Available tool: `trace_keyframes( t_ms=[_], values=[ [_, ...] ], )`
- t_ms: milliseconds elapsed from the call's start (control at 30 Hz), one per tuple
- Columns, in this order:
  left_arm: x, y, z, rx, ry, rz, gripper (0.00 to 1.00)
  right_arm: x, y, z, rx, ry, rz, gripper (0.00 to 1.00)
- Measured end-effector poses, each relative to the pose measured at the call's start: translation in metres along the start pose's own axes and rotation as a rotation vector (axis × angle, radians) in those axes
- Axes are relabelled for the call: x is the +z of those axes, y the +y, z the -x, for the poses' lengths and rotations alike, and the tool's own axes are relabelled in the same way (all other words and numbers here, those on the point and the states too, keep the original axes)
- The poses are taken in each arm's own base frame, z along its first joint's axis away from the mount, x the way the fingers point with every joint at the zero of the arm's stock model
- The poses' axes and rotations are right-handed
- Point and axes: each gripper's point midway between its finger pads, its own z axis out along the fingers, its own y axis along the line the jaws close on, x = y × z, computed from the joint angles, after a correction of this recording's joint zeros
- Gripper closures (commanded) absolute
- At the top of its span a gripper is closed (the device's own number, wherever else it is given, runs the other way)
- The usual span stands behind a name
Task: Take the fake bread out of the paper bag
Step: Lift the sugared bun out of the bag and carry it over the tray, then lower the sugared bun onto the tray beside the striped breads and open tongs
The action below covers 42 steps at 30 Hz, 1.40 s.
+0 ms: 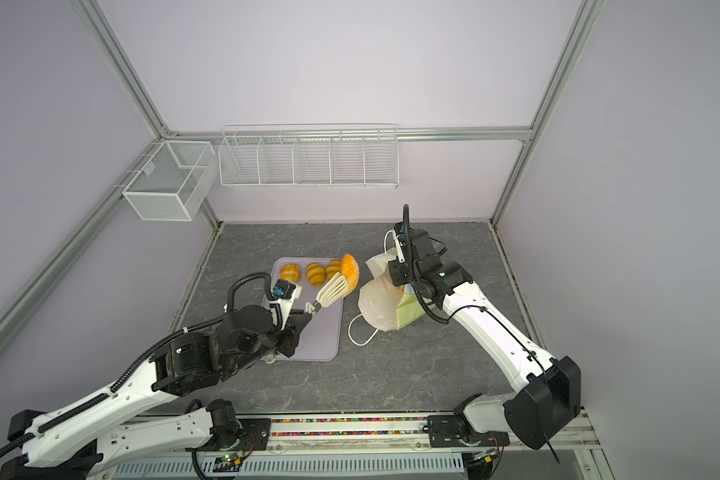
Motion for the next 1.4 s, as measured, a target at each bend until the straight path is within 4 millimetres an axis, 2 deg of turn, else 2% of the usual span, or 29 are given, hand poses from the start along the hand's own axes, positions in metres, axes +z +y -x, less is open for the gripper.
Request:
trace_keyframes(
  t_ms=[133, 333, 433, 567, 700, 867, 1167, 1400],
  values=[
    [0.011, 0.030, -0.017, -0.140, 0.033, 0.041, 1.00, 0.000, 0.000, 0.000, 0.000, 0.000, 0.000, 0.93],
    [0.032, 0.065, -0.061, -0.424, 0.095, 0.056, 1.00, -0.005, -0.002, 0.002, 0.002, -0.013, -0.004, 0.93],
    [0.042, 0.069, -0.079, -0.528, 0.110, 0.026, 1.00, -0.007, -0.003, 0.002, 0.003, -0.016, -0.009, 0.93],
    [0.057, 0.061, -0.094, -0.626, 0.127, -0.054, 1.00, -0.009, -0.004, 0.001, 0.004, -0.019, -0.011, 0.93],
    [0.078, 0.050, -0.097, -0.676, 0.143, -0.127, 1.00, -0.011, -0.004, 0.000, 0.004, -0.021, -0.011, 0.93],
    [0.097, 0.046, -0.102, -0.711, 0.158, -0.167, 1.00, -0.014, -0.005, -0.002, 0.005, -0.025, -0.011, 0.93],
    [0.101, 0.060, -0.089, -0.774, 0.097, -0.195, 1.00, -0.017, -0.007, -0.004, 0.005, -0.030, -0.013, 0.93],
    [0.106, 0.073, -0.096, -0.835, 0.101, -0.216, 1.00, -0.017, -0.007, -0.004, 0.005, -0.030, -0.012, 0.94]
  ],
)
